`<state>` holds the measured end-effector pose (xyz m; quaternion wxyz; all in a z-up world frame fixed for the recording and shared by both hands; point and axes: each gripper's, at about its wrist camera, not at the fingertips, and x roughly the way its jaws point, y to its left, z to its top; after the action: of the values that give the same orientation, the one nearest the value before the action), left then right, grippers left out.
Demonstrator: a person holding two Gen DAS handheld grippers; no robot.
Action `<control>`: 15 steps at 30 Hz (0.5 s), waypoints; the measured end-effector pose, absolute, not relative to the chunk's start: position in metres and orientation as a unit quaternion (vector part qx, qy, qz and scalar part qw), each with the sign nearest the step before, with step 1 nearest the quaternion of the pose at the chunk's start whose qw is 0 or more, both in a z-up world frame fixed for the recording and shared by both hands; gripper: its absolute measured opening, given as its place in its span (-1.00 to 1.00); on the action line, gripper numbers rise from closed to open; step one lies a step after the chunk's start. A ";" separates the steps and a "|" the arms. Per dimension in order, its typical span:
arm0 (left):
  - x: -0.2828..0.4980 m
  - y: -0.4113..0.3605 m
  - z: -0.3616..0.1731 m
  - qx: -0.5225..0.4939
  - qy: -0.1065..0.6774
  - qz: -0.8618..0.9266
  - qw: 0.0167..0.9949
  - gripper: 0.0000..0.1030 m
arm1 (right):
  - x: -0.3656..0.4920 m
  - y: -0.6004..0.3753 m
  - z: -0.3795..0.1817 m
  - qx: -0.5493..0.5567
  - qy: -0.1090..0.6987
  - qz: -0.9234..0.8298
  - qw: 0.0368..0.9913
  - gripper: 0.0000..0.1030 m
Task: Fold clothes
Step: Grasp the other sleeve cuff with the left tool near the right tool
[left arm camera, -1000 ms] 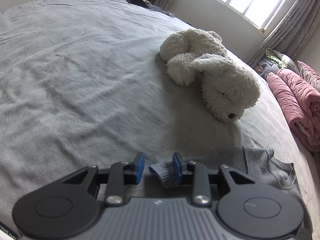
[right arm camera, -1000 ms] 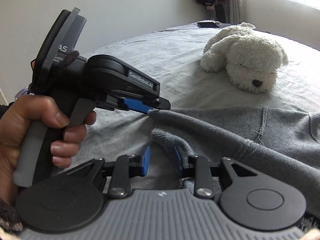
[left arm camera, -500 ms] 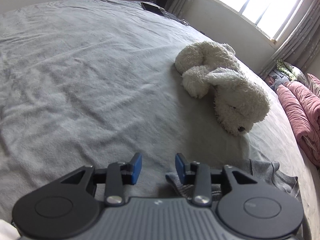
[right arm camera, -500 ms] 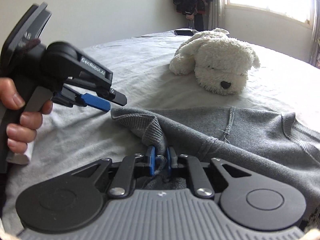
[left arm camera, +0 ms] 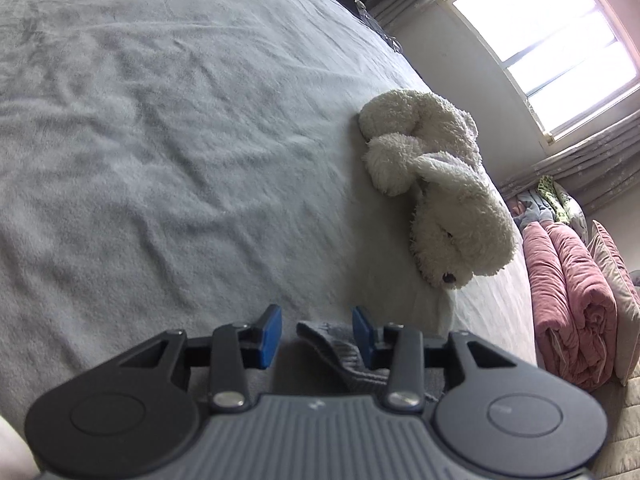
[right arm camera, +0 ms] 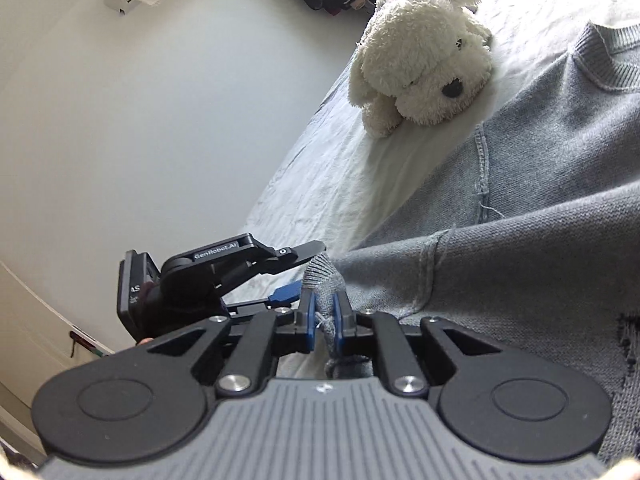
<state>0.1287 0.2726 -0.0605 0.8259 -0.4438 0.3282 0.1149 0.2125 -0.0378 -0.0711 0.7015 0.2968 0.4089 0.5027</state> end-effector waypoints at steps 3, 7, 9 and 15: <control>0.124 0.274 -0.066 -0.470 0.326 0.111 0.813 -0.22 | 0.213 -0.032 -0.072 0.303 0.412 0.514 0.689 -0.80; 0.121 0.271 -0.070 -0.481 0.317 0.119 0.809 -0.25 | 0.213 -0.019 -0.071 0.274 0.421 0.515 0.694 -0.80; 0.121 0.271 -0.071 -0.483 0.313 0.122 0.809 -0.27 | 0.213 -0.016 -0.068 0.258 0.420 0.512 0.704 -0.79; 0.127 0.265 -0.071 -0.462 0.300 0.131 0.824 -0.36 | 0.205 -0.012 -0.058 0.187 0.400 0.481 0.757 -0.67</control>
<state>0.1265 0.2651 -0.0715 0.8242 -0.4621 0.3001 0.1307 0.2054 -0.0121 -0.0584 0.7574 0.1873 0.4004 0.4806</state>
